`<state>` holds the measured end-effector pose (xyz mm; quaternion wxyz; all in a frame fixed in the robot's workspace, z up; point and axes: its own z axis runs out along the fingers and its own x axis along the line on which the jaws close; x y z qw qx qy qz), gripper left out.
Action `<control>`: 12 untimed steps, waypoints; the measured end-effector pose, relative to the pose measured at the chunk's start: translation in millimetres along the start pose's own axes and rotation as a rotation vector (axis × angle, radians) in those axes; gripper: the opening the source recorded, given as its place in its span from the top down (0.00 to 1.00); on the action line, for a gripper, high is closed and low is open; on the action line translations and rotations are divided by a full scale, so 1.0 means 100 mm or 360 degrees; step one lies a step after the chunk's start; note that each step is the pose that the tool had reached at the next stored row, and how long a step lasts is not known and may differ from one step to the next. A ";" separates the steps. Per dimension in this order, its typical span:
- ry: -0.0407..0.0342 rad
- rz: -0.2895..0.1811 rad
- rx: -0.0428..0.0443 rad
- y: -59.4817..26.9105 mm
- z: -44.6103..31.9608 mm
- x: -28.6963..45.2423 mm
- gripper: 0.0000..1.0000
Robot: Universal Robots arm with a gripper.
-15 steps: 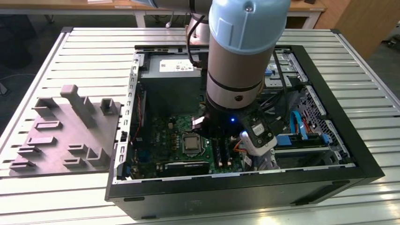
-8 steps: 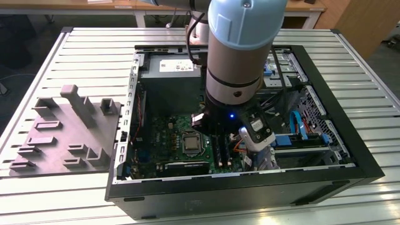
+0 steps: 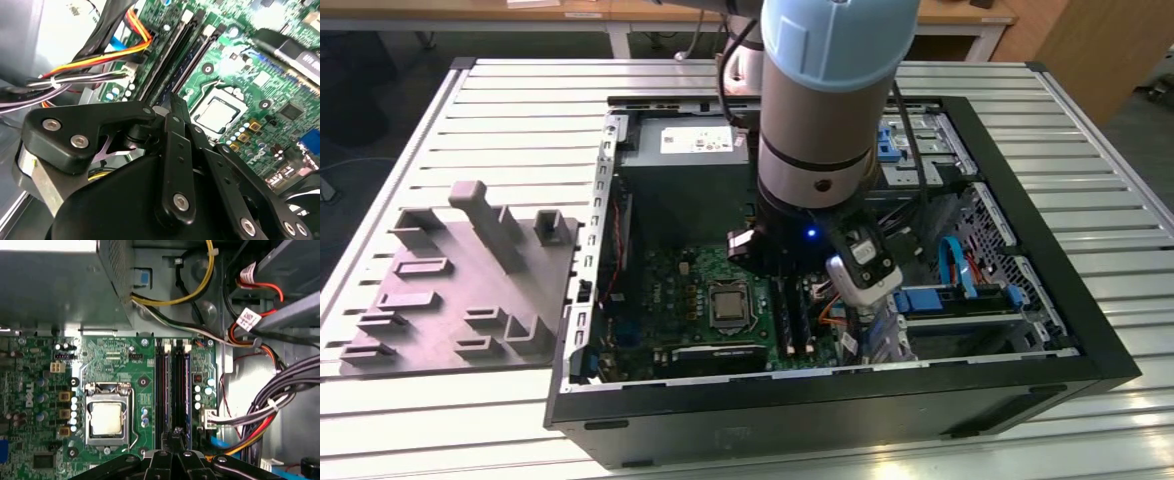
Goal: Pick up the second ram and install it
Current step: 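Press down the second ram until it locks into place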
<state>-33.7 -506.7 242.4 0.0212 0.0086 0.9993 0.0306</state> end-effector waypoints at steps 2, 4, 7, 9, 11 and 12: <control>0.0000 0.0000 0.0000 0.009 -0.001 0.000 0.90; 0.0000 0.0000 0.0000 0.010 -0.008 -0.001 0.90; 0.0000 0.0000 0.0000 0.011 -0.008 0.000 0.90; 0.0000 0.0000 0.0000 0.011 -0.009 0.000 0.90; 0.0000 0.0000 0.0000 0.010 -0.010 0.000 0.90; 0.0000 0.0000 0.0000 0.011 -0.010 0.000 0.90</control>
